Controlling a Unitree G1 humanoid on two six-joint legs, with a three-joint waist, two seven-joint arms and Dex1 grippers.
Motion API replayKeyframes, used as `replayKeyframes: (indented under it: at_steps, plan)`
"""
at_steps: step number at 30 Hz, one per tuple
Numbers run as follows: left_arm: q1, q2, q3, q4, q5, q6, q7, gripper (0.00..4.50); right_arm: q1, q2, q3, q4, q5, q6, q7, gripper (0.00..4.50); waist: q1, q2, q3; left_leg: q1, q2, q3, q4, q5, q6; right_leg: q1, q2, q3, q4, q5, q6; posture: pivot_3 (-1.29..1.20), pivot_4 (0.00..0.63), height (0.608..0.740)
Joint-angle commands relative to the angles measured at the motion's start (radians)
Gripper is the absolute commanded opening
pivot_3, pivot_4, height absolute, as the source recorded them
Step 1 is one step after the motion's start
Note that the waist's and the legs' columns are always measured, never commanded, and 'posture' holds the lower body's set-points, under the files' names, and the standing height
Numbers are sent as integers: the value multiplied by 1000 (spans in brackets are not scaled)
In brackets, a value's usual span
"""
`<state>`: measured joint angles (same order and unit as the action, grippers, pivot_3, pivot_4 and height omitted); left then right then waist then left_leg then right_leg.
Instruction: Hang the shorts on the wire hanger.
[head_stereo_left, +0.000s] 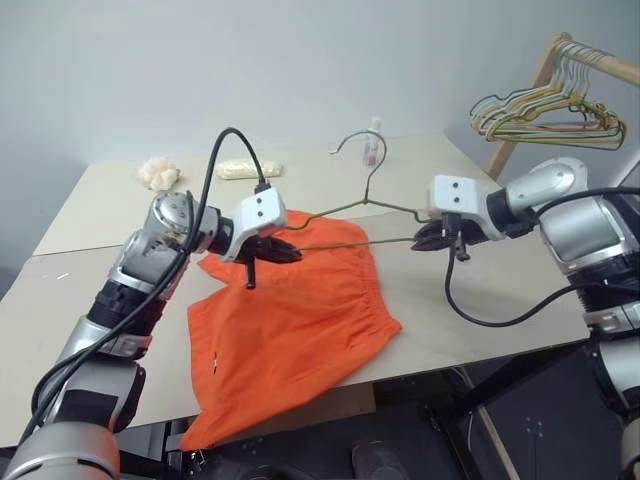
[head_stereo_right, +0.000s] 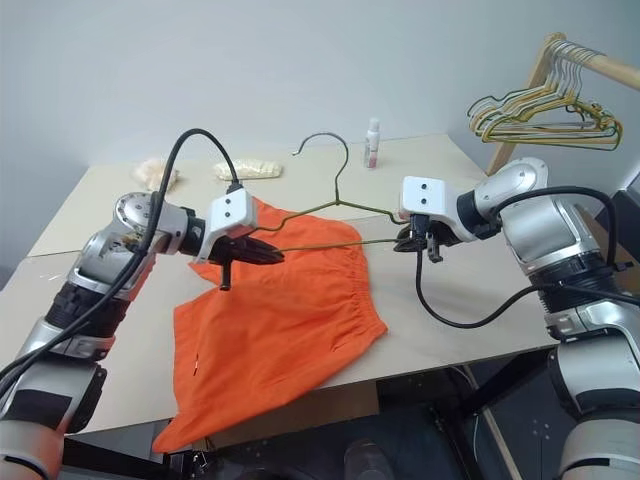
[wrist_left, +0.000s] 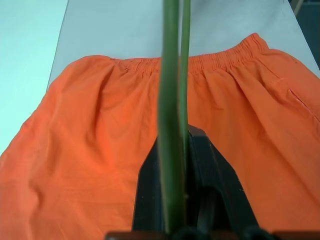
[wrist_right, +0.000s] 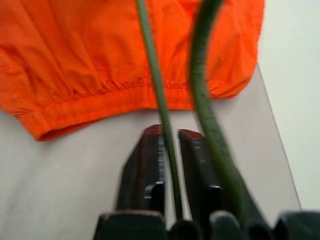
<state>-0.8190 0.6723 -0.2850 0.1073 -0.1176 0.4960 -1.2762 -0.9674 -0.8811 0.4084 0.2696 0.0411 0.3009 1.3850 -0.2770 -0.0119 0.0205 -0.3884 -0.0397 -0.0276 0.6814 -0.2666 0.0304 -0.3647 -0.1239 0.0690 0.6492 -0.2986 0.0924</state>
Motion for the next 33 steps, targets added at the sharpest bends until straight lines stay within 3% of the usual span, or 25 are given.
replayKeyframes:
  at_steps: [1, 8, 15, 19, 22, 24, 28, 33]
  plan:
    - [-14, -2, -11, -25, -1, -23, -17, 0, -8, -2, -48, -53, 4, 0, 16, 17, -5, 0, 0, 0, 0, 0, 0, 0, 0, 0, 0, 0, 0, 0, 0, -244, 0, 740]
    - [-2, -12, -1, -3, -4, -129, -35, 0, 48, -7, -75, -147, 25, 51, 44, 17, -13, 0, 0, 0, 0, 0, 0, 0, 0, 0, 0, 0, 0, 0, 0, -251, 0, 740]
    - [22, -23, 181, 94, -130, -258, -39, 2050, 264, -81, -194, -310, 122, 224, 28, 0, -11, 0, 0, -1, 1, 0, 1, 0, 0, 0, 0, 0, 0, 0, 0, -232, 0, 740]
    - [20, -1, 277, 144, -157, -296, 36, 3373, 447, -133, -283, -407, 202, 417, -32, 0, -2, 0, 0, 0, 1, -1, 1, 0, 0, 1, 0, -1, 0, 0, 0, -210, 0, 740]
    - [61, -14, 346, 73, -217, -282, 126, 4368, 571, -142, -347, -440, 277, 635, -112, 0, 9, 0, 0, 0, 1, -1, 1, 0, 0, 2, 0, -1, 0, 0, 0, -199, 0, 740]
    - [131, -50, 381, -27, -256, -297, 202, 4441, 624, -129, -377, -432, 317, 781, -183, 0, 19, 0, -1, 0, 1, -1, 1, -1, 1, 2, 0, -1, 0, 0, 0, -181, 0, 740]
    - [256, -11, 360, -197, -312, -258, 159, 4441, 663, -87, -436, -372, 400, 1057, -292, 0, 38, -3, -2, 1, 2, -1, 1, -1, 1, 3, 1, 0, 0, 0, 0, -165, 0, 740]
    - [341, 6, 375, -305, -367, -186, 183, 4441, 718, -73, -515, -321, 445, 1144, -358, 0, 78, 2, -5, 2, 1, 0, 1, -1, 1, 3, -1, 1, -3, 0, 0, -153, 0, 740]
